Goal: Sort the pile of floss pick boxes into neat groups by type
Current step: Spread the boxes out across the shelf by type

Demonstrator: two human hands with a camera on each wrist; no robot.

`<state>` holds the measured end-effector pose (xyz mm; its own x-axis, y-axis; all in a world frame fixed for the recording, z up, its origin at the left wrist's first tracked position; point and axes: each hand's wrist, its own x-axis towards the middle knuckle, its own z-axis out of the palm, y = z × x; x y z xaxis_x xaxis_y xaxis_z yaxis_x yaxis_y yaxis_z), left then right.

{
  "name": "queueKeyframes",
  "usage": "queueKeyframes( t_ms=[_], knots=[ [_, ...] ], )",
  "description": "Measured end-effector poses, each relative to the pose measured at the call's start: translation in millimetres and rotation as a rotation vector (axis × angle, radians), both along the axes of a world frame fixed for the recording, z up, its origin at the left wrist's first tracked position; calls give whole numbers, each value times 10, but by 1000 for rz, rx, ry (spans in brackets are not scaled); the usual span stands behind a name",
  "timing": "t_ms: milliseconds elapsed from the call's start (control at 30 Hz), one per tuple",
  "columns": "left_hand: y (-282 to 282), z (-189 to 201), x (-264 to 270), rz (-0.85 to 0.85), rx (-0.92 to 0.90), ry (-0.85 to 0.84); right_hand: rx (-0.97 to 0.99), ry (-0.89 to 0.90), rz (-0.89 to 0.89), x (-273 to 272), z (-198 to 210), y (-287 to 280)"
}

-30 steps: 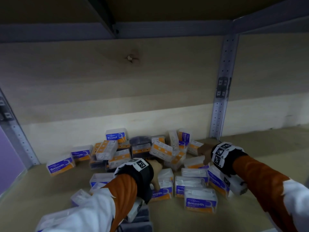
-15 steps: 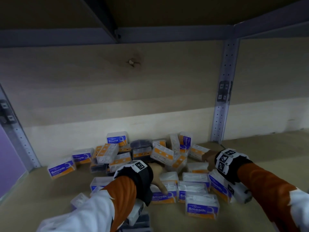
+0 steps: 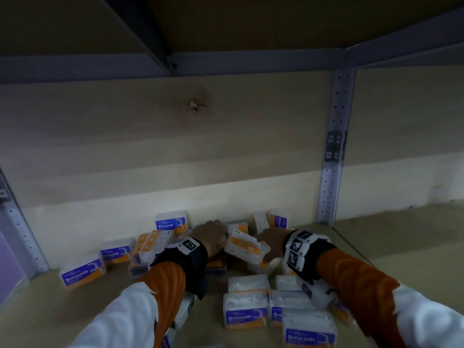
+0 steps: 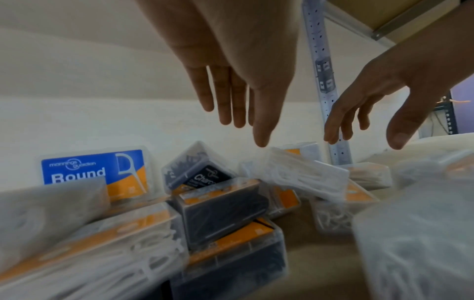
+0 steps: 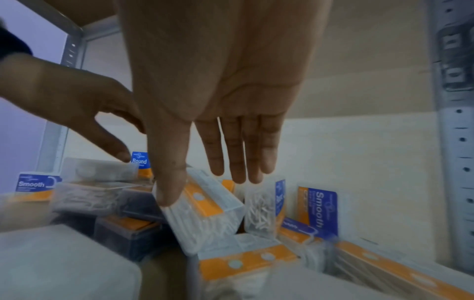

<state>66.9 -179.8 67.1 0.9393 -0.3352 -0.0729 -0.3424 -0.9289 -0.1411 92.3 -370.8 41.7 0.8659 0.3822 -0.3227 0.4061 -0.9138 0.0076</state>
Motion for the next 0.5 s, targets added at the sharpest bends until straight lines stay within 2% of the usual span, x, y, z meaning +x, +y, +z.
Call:
queueKeyframes(
  t_ms=[133, 500],
  knots=[
    [114, 23, 169, 2, 2, -43, 33, 9, -37, 216, -134, 119],
    [256, -55, 476, 89, 91, 38, -78, -42, -51, 610, -498, 277]
  ],
)
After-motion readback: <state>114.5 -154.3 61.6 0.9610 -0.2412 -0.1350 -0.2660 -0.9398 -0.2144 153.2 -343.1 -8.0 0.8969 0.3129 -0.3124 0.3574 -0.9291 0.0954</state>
